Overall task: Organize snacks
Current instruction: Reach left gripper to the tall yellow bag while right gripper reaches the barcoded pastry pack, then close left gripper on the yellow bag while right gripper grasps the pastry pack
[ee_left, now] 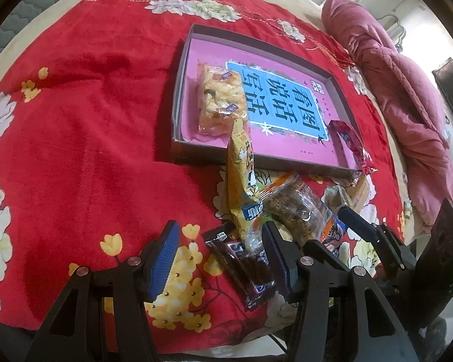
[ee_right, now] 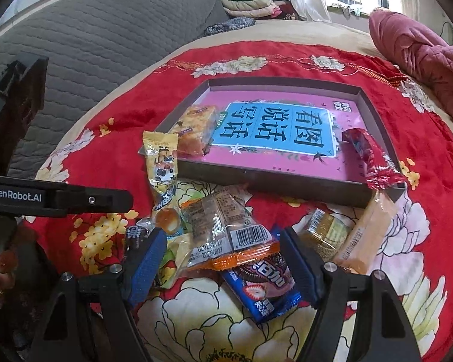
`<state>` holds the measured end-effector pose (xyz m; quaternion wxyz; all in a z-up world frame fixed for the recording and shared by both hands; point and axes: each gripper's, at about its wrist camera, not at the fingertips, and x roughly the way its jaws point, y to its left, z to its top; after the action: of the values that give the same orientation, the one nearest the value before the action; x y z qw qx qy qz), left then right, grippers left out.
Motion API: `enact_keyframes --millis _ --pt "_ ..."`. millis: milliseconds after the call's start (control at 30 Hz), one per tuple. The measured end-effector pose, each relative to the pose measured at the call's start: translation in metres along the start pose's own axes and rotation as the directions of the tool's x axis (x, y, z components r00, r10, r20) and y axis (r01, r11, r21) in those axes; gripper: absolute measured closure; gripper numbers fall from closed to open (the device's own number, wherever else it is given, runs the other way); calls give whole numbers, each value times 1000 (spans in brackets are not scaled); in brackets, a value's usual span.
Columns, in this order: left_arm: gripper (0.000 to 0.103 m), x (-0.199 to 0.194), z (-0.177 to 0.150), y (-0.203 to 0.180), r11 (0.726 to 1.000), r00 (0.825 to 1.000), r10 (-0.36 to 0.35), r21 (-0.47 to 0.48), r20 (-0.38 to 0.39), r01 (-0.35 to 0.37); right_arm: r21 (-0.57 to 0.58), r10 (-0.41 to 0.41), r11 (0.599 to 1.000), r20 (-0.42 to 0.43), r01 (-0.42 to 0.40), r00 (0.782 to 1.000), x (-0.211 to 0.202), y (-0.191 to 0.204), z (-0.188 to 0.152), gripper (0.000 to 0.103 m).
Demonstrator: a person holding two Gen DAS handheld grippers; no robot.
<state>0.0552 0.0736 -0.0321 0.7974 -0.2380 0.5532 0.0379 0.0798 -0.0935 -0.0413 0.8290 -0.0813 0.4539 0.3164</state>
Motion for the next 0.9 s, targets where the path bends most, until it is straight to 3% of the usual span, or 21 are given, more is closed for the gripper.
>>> enact_keyframes --millis 733,900 --pt "45 20 17 6 999 999 -33 -43 -12 33 -183 -79 980 -22 73 997 42 8 14 27" --pt "45 27 22 6 998 999 -34 -49 -16 34 -208 -51 977 -26 44 998 47 10 14 34"
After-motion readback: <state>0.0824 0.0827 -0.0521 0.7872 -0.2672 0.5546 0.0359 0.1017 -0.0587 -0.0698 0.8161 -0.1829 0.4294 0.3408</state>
